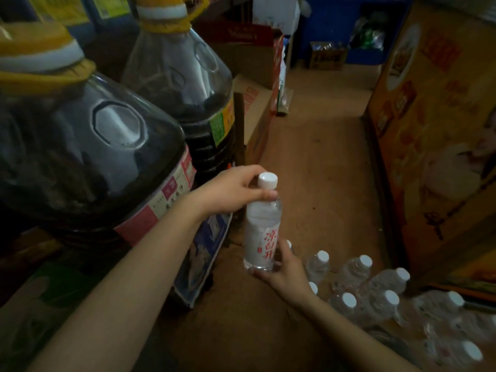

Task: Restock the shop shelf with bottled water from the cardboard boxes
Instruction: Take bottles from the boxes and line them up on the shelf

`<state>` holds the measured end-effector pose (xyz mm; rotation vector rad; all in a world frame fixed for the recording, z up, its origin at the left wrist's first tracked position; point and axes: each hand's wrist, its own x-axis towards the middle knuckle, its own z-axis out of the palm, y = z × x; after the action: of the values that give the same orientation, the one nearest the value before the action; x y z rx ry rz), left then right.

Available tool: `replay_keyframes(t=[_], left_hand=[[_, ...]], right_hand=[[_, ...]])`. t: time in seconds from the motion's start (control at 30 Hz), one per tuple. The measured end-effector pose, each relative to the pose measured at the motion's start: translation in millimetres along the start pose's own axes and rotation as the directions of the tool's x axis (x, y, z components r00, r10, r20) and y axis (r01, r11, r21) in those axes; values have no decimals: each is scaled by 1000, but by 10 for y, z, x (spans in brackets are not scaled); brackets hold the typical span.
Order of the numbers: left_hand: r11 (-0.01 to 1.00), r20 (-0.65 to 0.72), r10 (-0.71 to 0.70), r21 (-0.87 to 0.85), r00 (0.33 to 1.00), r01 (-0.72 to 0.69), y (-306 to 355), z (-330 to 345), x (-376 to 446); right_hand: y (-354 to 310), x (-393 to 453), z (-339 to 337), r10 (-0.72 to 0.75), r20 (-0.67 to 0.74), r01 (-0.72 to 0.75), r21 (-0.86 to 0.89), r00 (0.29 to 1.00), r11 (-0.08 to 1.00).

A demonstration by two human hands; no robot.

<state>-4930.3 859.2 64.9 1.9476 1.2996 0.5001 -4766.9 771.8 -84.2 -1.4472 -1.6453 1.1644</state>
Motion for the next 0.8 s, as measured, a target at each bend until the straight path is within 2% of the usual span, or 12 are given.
replay_keyframes(t=[0.1,0.2,0.3,0.53,0.8], left_hand=[[982,-72,71,-169,995,-82,161,-245,84],[949,-166,21,-306,986,-72,483,-564,133],[920,-154,-19,-390,988,-43,986,-988,72],[912,-66,51,-404,997,-73,2171,-2242,-204],[939,-192,77,-316,978,-136,3384,-3715,-630]], right_hand=[[-363,120,-187,-37,-123,37,-1,992,999],[-891,185,-433,-44,-187,40,-22,981,999],[-1545,202,-705,-51,-224,41,-49,973,998],[-3318,134,-1257,-72,-293,69,-22,953,997],[-5179,94,-1644,-116,-220,121,8,969,993]])
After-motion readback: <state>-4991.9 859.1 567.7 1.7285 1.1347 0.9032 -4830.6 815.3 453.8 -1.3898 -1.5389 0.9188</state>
